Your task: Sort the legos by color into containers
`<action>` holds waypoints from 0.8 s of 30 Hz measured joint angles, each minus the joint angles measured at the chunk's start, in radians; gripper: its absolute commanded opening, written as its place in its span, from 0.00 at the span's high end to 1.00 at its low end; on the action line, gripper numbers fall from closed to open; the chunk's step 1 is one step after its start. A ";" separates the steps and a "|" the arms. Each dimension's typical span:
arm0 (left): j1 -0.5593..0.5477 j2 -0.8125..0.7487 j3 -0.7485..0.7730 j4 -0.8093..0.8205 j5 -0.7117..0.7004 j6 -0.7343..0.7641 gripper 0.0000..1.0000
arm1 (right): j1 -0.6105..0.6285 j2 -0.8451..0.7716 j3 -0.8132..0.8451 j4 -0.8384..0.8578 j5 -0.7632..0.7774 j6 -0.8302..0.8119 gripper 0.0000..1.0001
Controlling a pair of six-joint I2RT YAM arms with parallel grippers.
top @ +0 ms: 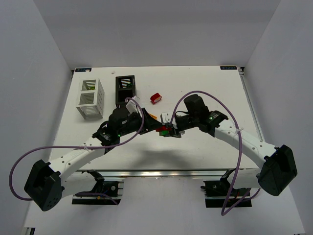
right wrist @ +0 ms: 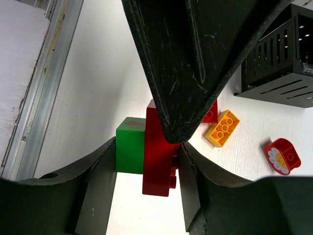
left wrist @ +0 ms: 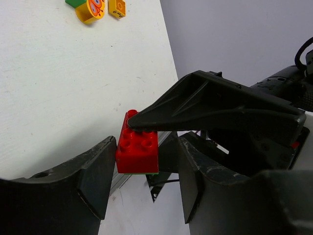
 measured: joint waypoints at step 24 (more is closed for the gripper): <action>-0.008 0.013 -0.023 0.023 0.021 -0.004 0.53 | 0.000 0.000 0.000 0.021 -0.001 0.012 0.87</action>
